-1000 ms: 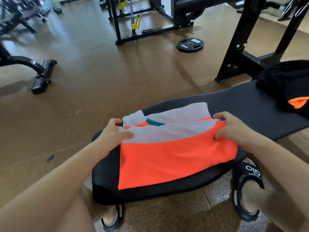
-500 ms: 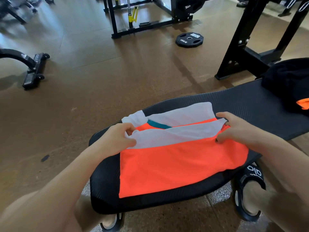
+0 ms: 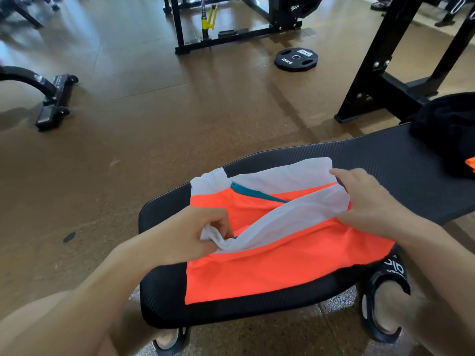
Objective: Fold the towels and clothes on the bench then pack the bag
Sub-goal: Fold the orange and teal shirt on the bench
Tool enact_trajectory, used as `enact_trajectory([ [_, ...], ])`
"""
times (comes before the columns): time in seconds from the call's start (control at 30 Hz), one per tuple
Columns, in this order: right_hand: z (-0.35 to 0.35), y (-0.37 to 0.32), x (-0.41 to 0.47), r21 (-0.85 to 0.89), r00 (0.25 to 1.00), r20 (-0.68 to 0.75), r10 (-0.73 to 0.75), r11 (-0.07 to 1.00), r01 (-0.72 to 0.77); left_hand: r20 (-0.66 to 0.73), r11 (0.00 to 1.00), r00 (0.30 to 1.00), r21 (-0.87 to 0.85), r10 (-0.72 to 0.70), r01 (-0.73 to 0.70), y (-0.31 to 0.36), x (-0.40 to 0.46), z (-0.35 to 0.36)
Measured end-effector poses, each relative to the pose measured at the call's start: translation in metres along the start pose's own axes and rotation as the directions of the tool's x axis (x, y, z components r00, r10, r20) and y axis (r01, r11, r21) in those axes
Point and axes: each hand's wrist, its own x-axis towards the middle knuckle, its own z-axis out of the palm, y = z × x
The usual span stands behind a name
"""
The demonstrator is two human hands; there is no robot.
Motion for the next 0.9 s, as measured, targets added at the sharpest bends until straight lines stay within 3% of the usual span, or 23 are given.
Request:
enact_trajectory([
  [0.07, 0.006, -0.015, 0.002, -0.044, 0.980, -0.081, -0.181, 0.983, 0.178, 0.003, 0.999, 0.999, -0.011, -0.048, 0.048, 0.000, 0.002, 0.001],
  [0.13, 0.014, -0.037, 0.003, 0.030, 0.950, -0.022, -0.311, 0.950, 0.312, 0.004, 0.993, 0.995, 0.062, -0.097, 0.097, -0.001, 0.007, 0.004],
  [0.27, 0.033, -0.063, 0.012, -0.044, 0.907, 0.126, -0.401, 0.911, 0.409, -0.111, 0.973, 0.991, 0.208, -0.078, 0.100, -0.006, 0.017, 0.003],
  [0.43, 0.041, -0.065, 0.032, -0.158, 0.895, -0.003, -0.446, 0.884, 0.440, -0.332, 0.969, 0.933, 0.149, -0.140, 0.198, -0.024, 0.026, -0.014],
  [0.6, 0.029, -0.067, 0.042, 0.059, 0.953, -0.109, -0.284, 0.955, 0.291, -0.404, 0.956, 0.907, 0.203, -0.117, 0.214, -0.034, 0.039, -0.017],
  [0.7, 0.017, -0.063, 0.049, 0.066, 0.963, -0.123, -0.240, 0.966, 0.250, -0.387, 0.960, 0.907, 0.148, -0.164, 0.236, -0.035, 0.043, -0.019],
  [0.8, -0.004, -0.055, 0.050, 0.006, 0.989, 0.100, -0.110, 0.994, 0.110, -0.353, 0.967, 0.917, 0.097, -0.186, 0.234, -0.036, 0.044, -0.024],
  [0.9, -0.022, -0.045, 0.043, -0.111, 0.941, 0.336, 0.026, 0.994, 0.012, -0.321, 0.976, 0.931, 0.073, -0.173, 0.207, -0.040, 0.042, -0.030],
])
